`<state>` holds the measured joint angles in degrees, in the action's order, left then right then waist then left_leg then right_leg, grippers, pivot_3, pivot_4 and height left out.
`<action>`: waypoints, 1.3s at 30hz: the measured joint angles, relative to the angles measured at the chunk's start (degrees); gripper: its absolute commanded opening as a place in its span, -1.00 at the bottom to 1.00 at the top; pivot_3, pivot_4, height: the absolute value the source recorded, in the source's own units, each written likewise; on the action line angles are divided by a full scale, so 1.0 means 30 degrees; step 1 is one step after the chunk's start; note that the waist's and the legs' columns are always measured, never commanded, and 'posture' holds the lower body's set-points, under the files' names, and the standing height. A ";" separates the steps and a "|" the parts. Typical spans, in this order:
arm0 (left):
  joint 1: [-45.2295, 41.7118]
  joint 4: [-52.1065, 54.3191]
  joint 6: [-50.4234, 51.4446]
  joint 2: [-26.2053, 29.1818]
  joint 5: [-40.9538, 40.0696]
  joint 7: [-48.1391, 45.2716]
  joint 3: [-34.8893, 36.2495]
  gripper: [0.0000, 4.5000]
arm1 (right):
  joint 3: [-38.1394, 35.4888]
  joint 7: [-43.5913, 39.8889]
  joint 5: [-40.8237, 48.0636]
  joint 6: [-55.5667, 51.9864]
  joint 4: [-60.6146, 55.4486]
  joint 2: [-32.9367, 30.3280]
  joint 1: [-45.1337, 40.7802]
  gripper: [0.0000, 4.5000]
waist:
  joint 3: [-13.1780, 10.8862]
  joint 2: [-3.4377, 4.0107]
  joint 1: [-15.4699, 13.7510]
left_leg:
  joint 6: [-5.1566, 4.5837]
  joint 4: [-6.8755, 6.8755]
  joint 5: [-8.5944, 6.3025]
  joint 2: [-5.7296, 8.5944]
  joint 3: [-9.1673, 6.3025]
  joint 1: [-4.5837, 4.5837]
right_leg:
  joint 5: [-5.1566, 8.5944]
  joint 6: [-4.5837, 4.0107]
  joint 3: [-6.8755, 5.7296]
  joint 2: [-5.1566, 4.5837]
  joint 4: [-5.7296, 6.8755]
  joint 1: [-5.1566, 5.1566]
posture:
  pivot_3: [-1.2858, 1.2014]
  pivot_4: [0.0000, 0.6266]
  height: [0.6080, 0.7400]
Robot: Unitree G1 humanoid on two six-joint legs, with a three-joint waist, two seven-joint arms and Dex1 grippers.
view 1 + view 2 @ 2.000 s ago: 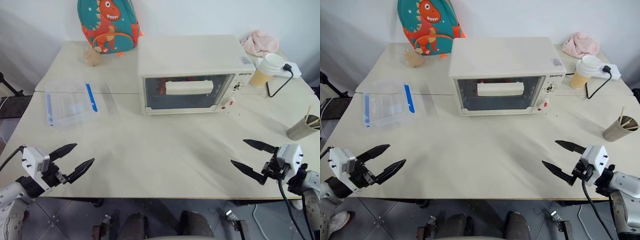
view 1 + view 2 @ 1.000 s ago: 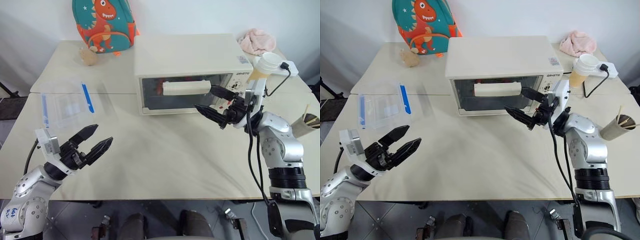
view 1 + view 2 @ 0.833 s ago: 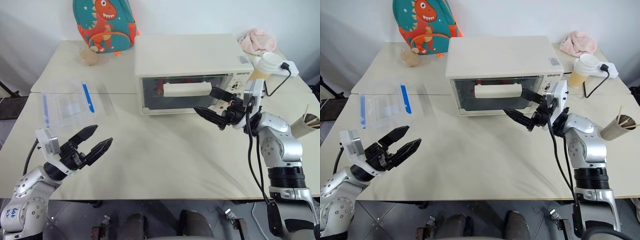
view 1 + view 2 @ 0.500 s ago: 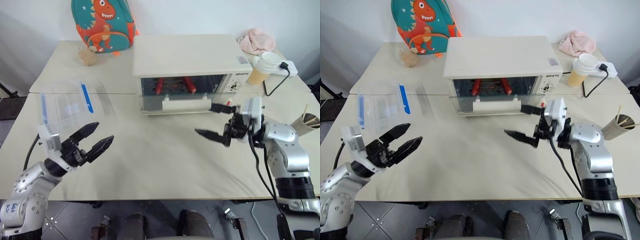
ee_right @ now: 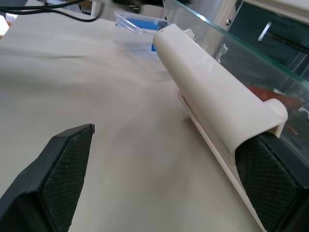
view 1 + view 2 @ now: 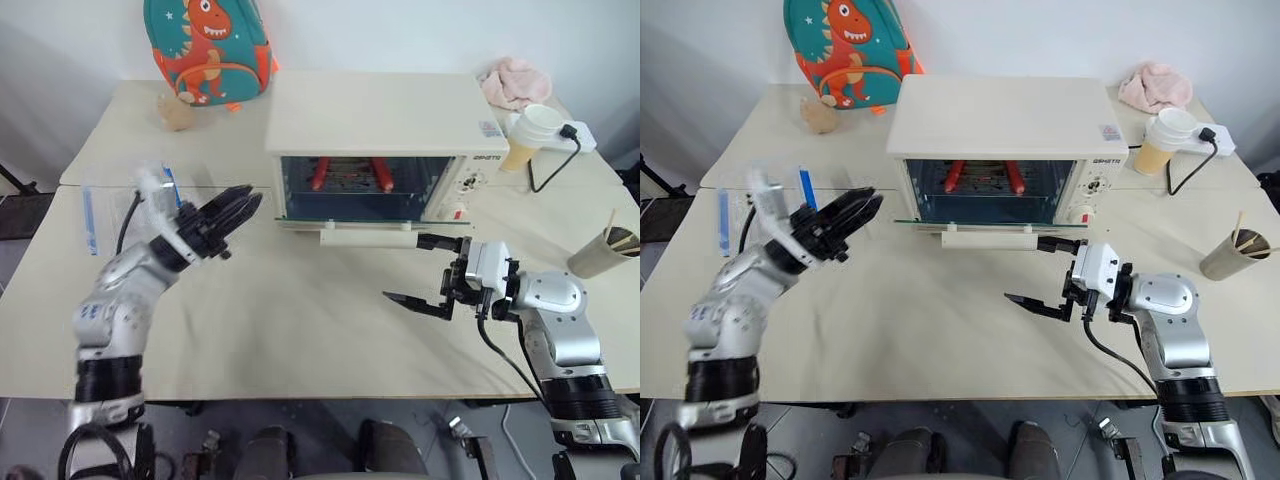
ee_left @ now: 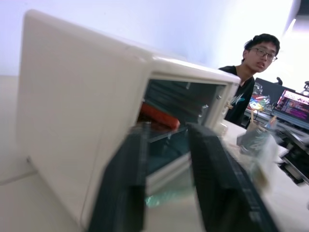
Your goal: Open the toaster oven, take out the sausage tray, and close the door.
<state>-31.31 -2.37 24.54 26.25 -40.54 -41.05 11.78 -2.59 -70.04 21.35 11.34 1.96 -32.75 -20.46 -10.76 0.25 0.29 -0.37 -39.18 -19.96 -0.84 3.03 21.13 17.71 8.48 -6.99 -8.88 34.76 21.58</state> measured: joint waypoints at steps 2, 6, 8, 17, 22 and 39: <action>-0.0460 -0.0770 -0.0136 -0.0160 0.0551 -0.0315 -0.0480 -0.99 | 0.0005 0.0129 -0.0011 0.0170 0.0103 0.0001 -0.0094 1.00 | 0.0000 0.0000 -0.0003 | 0.0001 0.0004 -0.0001 -0.0002 0.0000 -0.0004 | 0.0000 0.0000 -0.0004 0.0001 0.0003 0.0000 | 0.03 -0.52 1.00; -0.0734 -0.1917 -0.0644 -0.0457 0.1766 -0.0996 -0.1419 -0.99 | 0.0008 0.0494 -0.0246 0.0437 0.0180 0.0009 -0.0180 1.00 | -0.0001 -0.0002 -0.0071 | 0.0000 -0.0011 0.0000 -0.0001 -0.0002 0.0009 | 0.0000 0.0000 -0.0002 0.0001 0.0001 -0.0001 | 0.03 -0.52 1.00; -0.0742 -0.2225 -0.0973 -0.0741 0.2077 -0.1336 -0.1745 -0.99 | 0.0008 0.0703 -0.0314 0.0484 0.0180 0.0008 -0.0162 1.00 | -0.0002 -0.0004 -0.0093 | 0.0000 -0.0015 0.0000 -0.0001 -0.0005 0.0010 | 0.0000 0.0000 0.0000 0.0000 0.0003 -0.0002 | 0.03 -0.52 1.00; -0.1180 -0.3283 -0.2141 -0.1764 0.3245 -0.2428 -0.2462 -0.99 | -0.0082 0.1604 -0.0439 0.0744 -0.0958 -0.0357 0.1862 1.00 | -0.0003 -0.0007 -0.0589 | -0.0001 -0.0026 -0.0001 0.0004 -0.0013 0.0022 | -0.0001 0.0002 -0.0010 0.0000 0.0001 -0.0006 | 0.03 -0.52 1.00; -0.1169 -0.3289 -0.2292 -0.1585 0.3591 -0.3952 -0.2991 -0.99 | -0.1974 0.2697 -0.0523 0.0667 -0.2704 -0.1504 0.5059 1.00 | -0.0003 -0.0007 -0.0812 | -0.0011 -0.0023 -0.0007 0.0013 -0.0019 0.0029 | -0.0002 0.0004 -0.0015 -0.0003 -0.0005 -0.0011 | 0.03 -0.52 1.00; 0.1964 -0.3295 -0.4203 -0.0756 0.5977 -0.5798 -0.4438 -0.99 | -0.5981 0.7215 -0.3308 0.0739 -0.4493 -0.2534 0.7456 1.00 | -0.0004 -0.0011 -0.0075 | -0.0012 -0.0014 0.0042 -0.0044 0.0206 -0.0195 | -0.0013 -0.0043 0.0296 0.0031 0.0059 -0.0027 | 0.03 -0.52 1.00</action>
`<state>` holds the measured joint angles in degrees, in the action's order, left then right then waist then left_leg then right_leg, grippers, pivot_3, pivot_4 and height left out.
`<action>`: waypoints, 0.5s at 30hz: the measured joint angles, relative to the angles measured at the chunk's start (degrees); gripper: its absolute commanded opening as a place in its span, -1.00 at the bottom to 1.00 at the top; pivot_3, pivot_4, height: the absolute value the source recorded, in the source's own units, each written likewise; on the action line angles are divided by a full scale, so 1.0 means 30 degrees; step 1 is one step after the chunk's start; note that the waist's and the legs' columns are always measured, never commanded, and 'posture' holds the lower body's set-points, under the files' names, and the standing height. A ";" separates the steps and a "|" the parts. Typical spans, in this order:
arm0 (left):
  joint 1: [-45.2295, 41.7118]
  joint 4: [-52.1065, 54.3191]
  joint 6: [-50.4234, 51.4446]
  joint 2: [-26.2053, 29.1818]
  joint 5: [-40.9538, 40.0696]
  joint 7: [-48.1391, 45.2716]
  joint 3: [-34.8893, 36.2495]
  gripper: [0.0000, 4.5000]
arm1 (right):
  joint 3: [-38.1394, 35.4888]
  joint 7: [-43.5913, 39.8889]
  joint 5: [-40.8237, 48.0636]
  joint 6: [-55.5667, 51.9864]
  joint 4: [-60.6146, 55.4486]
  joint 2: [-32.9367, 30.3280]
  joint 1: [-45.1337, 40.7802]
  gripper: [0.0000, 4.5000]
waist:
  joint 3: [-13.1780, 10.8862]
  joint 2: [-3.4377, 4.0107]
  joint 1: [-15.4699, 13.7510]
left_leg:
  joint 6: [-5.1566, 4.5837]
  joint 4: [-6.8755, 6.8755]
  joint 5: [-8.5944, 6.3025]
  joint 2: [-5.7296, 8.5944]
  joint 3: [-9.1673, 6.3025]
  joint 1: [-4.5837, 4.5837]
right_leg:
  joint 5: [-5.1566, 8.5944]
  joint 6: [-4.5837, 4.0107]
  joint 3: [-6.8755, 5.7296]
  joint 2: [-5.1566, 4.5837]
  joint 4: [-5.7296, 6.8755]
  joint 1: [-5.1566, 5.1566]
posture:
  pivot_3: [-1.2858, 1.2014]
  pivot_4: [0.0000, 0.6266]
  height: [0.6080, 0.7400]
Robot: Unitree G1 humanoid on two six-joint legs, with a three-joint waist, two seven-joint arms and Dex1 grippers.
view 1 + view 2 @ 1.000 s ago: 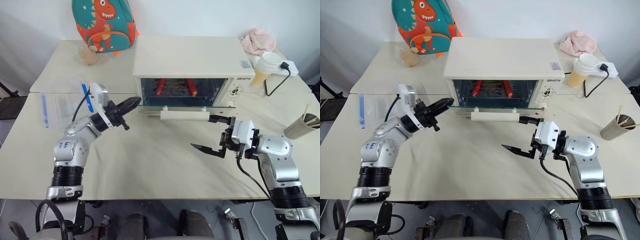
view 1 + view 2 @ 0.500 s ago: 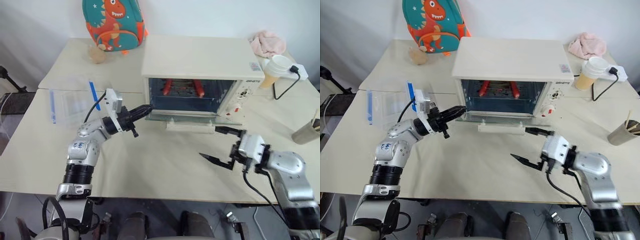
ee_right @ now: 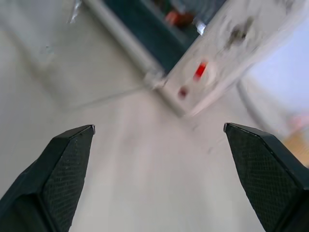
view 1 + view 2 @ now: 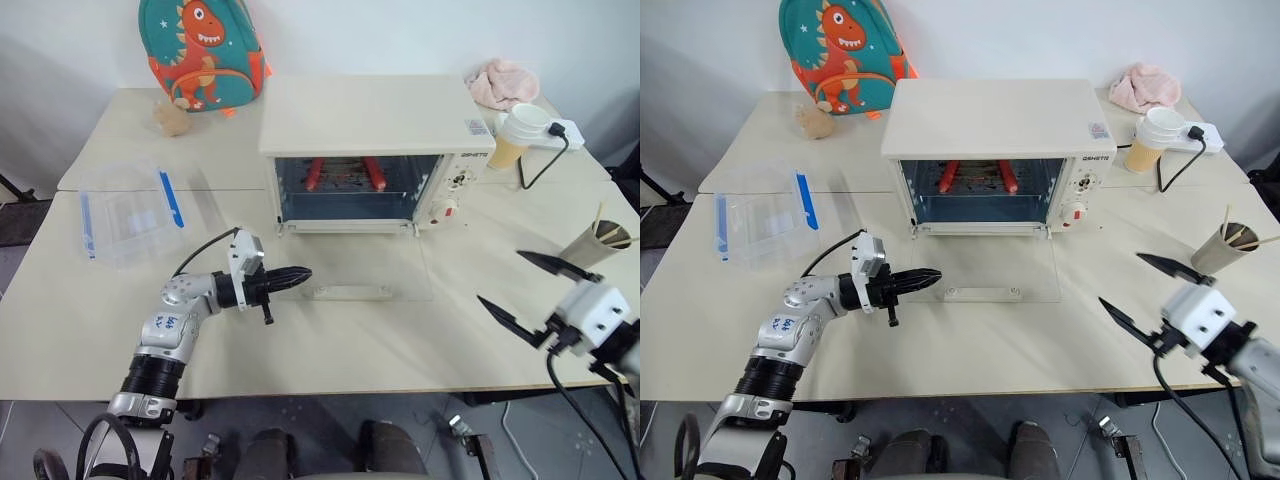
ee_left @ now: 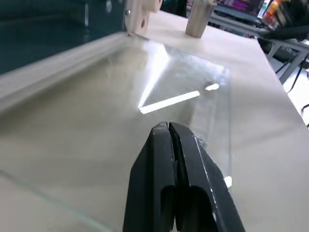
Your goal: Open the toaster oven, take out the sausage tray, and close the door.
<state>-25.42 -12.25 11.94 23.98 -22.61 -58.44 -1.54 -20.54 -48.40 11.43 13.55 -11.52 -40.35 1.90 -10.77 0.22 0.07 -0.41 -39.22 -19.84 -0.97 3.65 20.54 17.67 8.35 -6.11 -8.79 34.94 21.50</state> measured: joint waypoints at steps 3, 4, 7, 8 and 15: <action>0.0914 0.0213 -0.0798 0.0181 -0.0208 -0.0029 0.0897 -0.99 | 0.2621 0.2000 -0.3024 -0.1500 -0.0497 0.0613 -0.3103 1.00 | 0.0001 -0.0001 0.0030 | 0.0008 0.0001 -0.0006 -0.0011 -0.0008 0.0003 | 0.0000 -0.0002 0.0027 0.0000 0.0004 0.0031 | 0.03 -0.52 1.00; 0.1458 0.0472 -0.1184 0.0291 -0.0365 -0.0082 0.1323 -0.99 | 0.3685 0.2612 -0.4168 -0.1836 -0.0264 0.1063 -0.4497 1.00 | 0.0001 -0.0001 0.0115 | 0.0011 0.0004 -0.0009 -0.0017 -0.0016 0.0000 | -0.0001 -0.0002 0.0040 0.0001 -0.0001 0.0044 | 0.03 -0.52 1.00; 0.3069 0.1796 -0.2178 0.0268 -0.0980 0.0275 0.2637 -0.99 | 0.7118 0.4101 -0.7698 -0.1641 0.0980 0.2163 -0.8277 1.00 | -0.0002 0.0004 0.0269 | 0.0016 0.0016 -0.0012 -0.0018 -0.0040 0.0028 | -0.0001 -0.0005 0.0008 0.0003 0.0026 0.0071 | 0.03 -0.52 1.00; 0.3413 0.2164 -0.2371 0.0294 -0.1114 0.0449 0.3119 -0.99 | 0.7831 0.4548 -0.8595 -0.1365 0.1380 0.2250 -0.8865 1.00 | -0.0001 0.0003 0.0083 | 0.0028 0.0008 -0.0018 -0.0016 -0.0034 0.0047 | -0.0001 -0.0004 -0.0034 0.0003 0.0054 0.0069 | 0.03 -0.52 1.00; 0.7192 0.5567 -0.1857 0.0506 -0.2650 0.2771 0.6442 -0.99 | 1.2118 0.8692 -1.4857 -0.0783 0.6657 0.4336 -1.2745 1.00 | 0.0011 -0.0015 0.0260 | 0.0023 0.0009 -0.0032 0.0015 -0.0174 0.0247 | -0.0009 0.0011 -0.0054 -0.0014 0.0062 0.0231 | 0.03 -0.52 1.00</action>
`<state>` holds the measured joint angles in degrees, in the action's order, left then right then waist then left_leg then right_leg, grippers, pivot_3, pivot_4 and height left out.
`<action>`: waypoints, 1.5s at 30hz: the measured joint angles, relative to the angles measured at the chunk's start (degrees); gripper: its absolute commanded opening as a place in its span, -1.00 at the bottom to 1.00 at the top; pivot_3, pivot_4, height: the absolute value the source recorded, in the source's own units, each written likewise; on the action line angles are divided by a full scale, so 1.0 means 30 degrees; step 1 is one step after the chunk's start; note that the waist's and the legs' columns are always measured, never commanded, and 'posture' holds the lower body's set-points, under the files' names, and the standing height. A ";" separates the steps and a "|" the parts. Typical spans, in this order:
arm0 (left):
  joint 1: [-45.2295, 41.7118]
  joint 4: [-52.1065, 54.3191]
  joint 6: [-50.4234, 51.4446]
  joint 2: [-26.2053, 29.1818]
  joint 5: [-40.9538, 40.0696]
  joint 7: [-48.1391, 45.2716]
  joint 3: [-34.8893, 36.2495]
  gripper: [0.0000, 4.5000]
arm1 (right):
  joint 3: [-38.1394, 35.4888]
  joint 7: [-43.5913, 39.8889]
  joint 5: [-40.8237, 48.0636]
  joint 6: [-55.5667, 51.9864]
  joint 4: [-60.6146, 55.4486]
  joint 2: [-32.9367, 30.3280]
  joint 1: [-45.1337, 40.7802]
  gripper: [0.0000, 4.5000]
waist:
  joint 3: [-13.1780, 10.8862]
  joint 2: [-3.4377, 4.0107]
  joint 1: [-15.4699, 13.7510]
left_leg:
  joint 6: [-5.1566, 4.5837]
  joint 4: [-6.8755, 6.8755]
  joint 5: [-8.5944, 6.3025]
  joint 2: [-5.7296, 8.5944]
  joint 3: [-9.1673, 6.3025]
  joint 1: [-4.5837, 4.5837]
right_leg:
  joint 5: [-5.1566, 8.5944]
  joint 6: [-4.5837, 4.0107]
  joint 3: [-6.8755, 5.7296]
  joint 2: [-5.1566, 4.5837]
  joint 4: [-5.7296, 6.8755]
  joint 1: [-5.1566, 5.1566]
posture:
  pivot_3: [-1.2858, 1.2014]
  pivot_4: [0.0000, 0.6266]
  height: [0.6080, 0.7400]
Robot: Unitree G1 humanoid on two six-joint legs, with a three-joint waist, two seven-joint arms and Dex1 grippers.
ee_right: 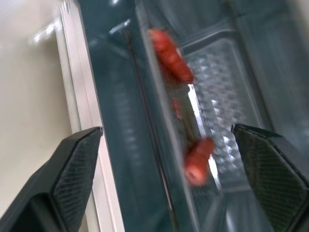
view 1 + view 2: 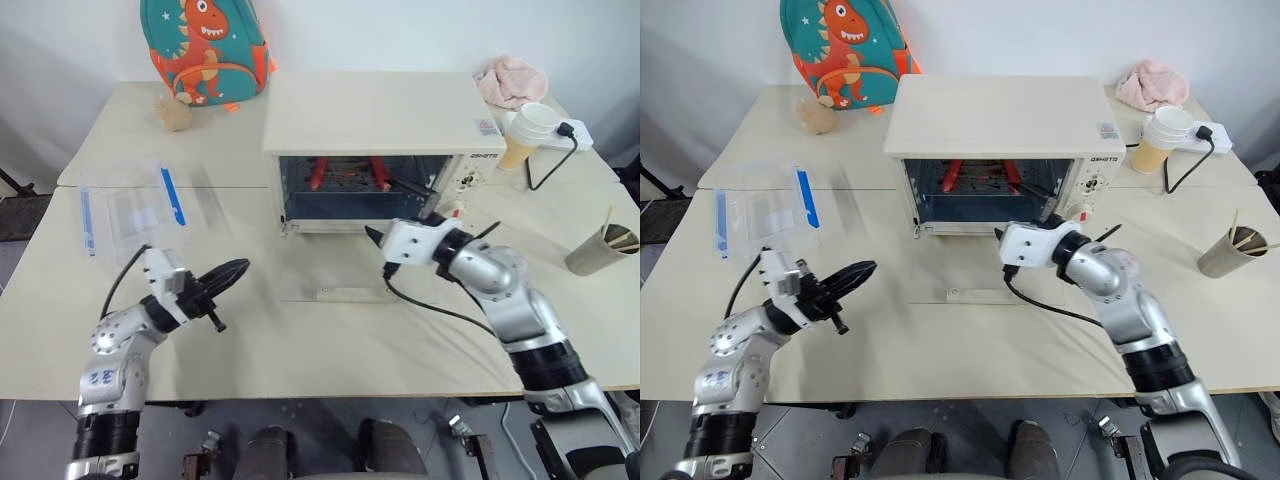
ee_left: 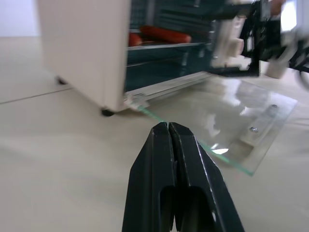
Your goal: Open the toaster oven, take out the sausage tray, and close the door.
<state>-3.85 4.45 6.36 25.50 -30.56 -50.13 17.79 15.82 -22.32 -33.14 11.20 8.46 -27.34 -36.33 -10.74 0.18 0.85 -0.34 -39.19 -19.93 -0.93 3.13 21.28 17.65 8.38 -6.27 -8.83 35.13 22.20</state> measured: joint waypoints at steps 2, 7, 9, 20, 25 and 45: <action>0.0822 0.0799 0.0216 0.0019 -0.0344 0.0389 0.0479 -0.99 | 0.0826 0.1184 -0.1268 0.0026 0.1327 0.0546 -0.0965 1.00 | 0.0000 -0.0001 0.0060 | 0.0002 -0.0004 0.0002 -0.0004 0.0000 0.0007 | 0.0001 -0.0001 -0.0005 0.0000 0.0037 0.0017 | 0.03 -0.52 1.00; 0.1485 0.2236 0.0433 -0.0201 -0.0629 0.1364 0.0645 -0.99 | 0.1819 0.3743 -0.3217 -0.0006 0.4005 0.1246 -0.3035 1.00 | 0.0001 -0.0001 0.0245 | 0.0007 -0.0016 0.0005 -0.0007 -0.0020 -0.0002 | 0.0002 -0.0004 0.0007 0.0001 0.0055 0.0016 | 0.03 -0.52 1.00; 0.1488 0.2294 0.0468 -0.0238 -0.0650 0.1550 0.0598 -0.99 | 0.2085 0.4494 -0.3675 -0.0022 0.4530 0.1323 -0.3314 1.00 | 0.0001 -0.0001 0.0309 | 0.0009 -0.0008 0.0006 -0.0008 -0.0014 -0.0001 | 0.0004 -0.0007 0.0021 0.0002 0.0088 0.0048 | 0.03 -0.52 1.00; 0.1383 0.2682 0.0616 -0.0566 -0.0824 0.2092 0.0045 -1.00 | 0.2308 0.5979 -0.4690 -0.0496 0.5548 0.1451 -0.3916 -0.31 | 0.0001 -0.0001 0.0336 | 0.0011 -0.0003 0.0007 -0.0011 0.0014 0.0004 | 0.0004 -0.0008 0.0045 0.0003 0.0100 0.0074 | 0.03 -0.52 1.00; 0.1179 0.2674 0.0683 -0.0566 -0.0908 0.2123 -0.0071 -1.00 | 0.2722 0.5593 -0.4746 -0.0922 0.5720 0.1534 -0.3930 -0.99 | 0.0001 -0.0002 0.0336 | 0.0011 -0.0003 0.0007 -0.0013 0.0020 0.0007 | 0.0004 -0.0008 0.0047 0.0008 0.0102 0.0078 | 0.03 -0.52 1.00; -0.0702 0.1623 0.0771 -0.0612 -0.0961 0.1913 -0.0906 -1.00 | 0.2685 0.2201 -0.3564 -0.1268 0.1409 0.0058 -0.2214 -0.99 | 0.0005 -0.0011 0.0310 | 0.0012 0.0014 0.0006 -0.0015 0.0036 0.0017 | 0.0004 -0.0007 0.0041 0.0016 0.0093 0.0090 | 0.03 -0.52 1.00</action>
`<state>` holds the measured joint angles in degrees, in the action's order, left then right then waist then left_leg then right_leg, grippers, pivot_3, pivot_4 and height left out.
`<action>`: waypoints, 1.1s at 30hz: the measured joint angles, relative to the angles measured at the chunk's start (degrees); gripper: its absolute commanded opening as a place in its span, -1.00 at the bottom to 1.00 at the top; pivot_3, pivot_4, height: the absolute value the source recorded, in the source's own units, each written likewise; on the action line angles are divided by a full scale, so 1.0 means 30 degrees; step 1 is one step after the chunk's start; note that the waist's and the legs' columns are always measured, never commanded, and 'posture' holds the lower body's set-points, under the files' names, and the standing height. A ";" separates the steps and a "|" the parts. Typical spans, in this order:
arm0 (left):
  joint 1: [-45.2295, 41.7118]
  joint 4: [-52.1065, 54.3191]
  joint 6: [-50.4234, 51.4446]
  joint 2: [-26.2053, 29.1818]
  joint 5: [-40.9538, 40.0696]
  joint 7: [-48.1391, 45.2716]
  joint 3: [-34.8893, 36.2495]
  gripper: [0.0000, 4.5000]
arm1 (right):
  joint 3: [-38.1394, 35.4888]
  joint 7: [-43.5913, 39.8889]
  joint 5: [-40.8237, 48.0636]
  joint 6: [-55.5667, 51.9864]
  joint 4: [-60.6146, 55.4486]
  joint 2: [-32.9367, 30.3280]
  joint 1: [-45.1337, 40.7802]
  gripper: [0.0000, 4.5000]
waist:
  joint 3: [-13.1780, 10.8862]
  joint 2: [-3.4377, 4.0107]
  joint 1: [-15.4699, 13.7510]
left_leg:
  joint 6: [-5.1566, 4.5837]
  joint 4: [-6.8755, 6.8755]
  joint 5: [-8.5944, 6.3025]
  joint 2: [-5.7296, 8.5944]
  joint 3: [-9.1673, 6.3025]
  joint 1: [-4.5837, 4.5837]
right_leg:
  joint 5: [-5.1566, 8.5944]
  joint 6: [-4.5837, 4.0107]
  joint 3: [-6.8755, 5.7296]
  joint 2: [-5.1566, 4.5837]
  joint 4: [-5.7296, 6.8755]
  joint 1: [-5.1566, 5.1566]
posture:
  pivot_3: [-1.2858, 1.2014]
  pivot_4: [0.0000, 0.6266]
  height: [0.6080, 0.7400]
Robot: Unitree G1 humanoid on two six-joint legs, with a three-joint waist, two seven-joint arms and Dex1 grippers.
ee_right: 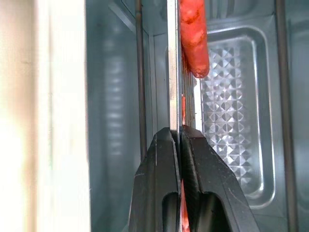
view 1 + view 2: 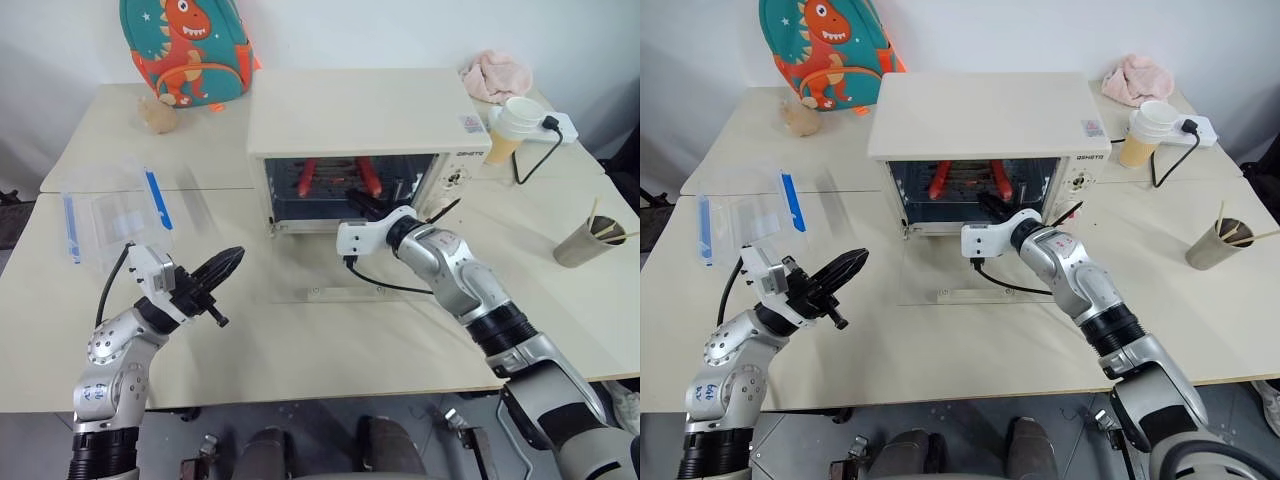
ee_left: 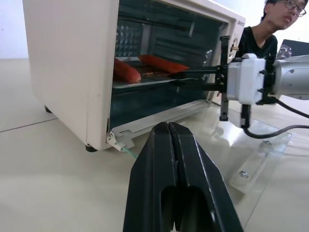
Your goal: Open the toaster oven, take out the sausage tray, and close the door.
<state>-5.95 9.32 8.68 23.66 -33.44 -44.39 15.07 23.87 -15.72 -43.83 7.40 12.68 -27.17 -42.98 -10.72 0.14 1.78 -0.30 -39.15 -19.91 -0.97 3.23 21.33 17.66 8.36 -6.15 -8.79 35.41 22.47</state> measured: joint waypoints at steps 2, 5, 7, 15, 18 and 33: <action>-0.0022 -0.0360 -0.0005 -0.0001 0.0000 -0.0021 -0.0003 -1.00 | -0.0132 -0.0466 0.0165 -0.0054 -0.0875 -0.0196 0.0497 -0.99 | 0.0000 -0.0001 -0.0001 | 0.0000 0.0000 0.0000 0.0000 0.0022 0.0000 | 0.0000 0.0000 0.0000 0.0000 -0.0002 0.0000 | 0.03 -0.52 1.00; -0.0046 -0.0401 -0.0023 -0.0003 -0.0005 -0.0063 0.0007 -1.00 | -0.0420 -0.0920 0.0273 -0.0190 -0.2124 -0.0393 0.1429 -0.99 | 0.0000 -0.0001 -0.0024 | 0.0000 0.0000 0.0000 -0.0002 0.0069 0.0000 | 0.0000 0.0000 0.0000 0.0000 -0.0003 0.0000 | 0.03 -0.52 1.00; -0.0047 -0.0408 -0.0016 -0.0003 -0.0018 -0.0068 0.0015 -1.00 | -0.0577 -0.1123 0.0333 -0.0299 -0.2841 -0.0415 0.2034 -0.99 | -0.0001 -0.0001 -0.0036 | 0.0000 -0.0001 0.0000 -0.0002 0.0107 0.0000 | 0.0000 0.0000 0.0002 0.0000 -0.0005 -0.0001 | 0.03 -0.52 1.00; 0.0209 -0.0408 0.0309 0.0813 -0.0419 -0.0419 0.0678 -1.00 | -0.1422 -0.2085 0.1043 -0.0211 -0.6380 -0.1171 0.5256 -0.99 | 0.0000 -0.0002 -0.0062 | 0.0001 -0.0001 -0.0002 -0.0002 0.0119 -0.0001 | 0.0000 0.0000 0.0004 0.0000 -0.0011 -0.0002 | 0.03 -0.52 1.00; 0.0638 -0.0409 0.0411 0.1246 -0.0454 -0.0532 0.1045 -1.00 | -0.1911 -0.2394 0.1532 0.0054 -0.7746 -0.1584 0.6765 -0.99 | 0.0000 -0.0003 -0.0154 | 0.0000 -0.0006 -0.0002 0.0001 0.0119 -0.0001 | 0.0000 0.0000 0.0004 -0.0002 -0.0028 -0.0017 | 0.03 -0.52 1.00; 0.1530 -0.0369 0.3582 0.2983 -0.1931 -0.2477 0.1339 -1.00 | -0.3672 -0.2537 0.1832 0.0929 -1.0790 -0.2730 1.0404 -0.99 | 0.0005 -0.0012 -0.0577 | -0.0001 -0.0021 -0.0001 0.0000 0.0127 -0.0009 | 0.0002 -0.0003 0.0014 0.0000 -0.0030 -0.0024 | 0.03 -0.52 1.00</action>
<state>-1.36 8.21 19.42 32.61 -39.23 -51.82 19.09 12.85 -23.33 -38.33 10.19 -19.69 -35.36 -11.76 -10.71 0.10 0.05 -0.31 -39.22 -19.92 -0.97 3.61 21.31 17.66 8.35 -6.10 -8.79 35.32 22.40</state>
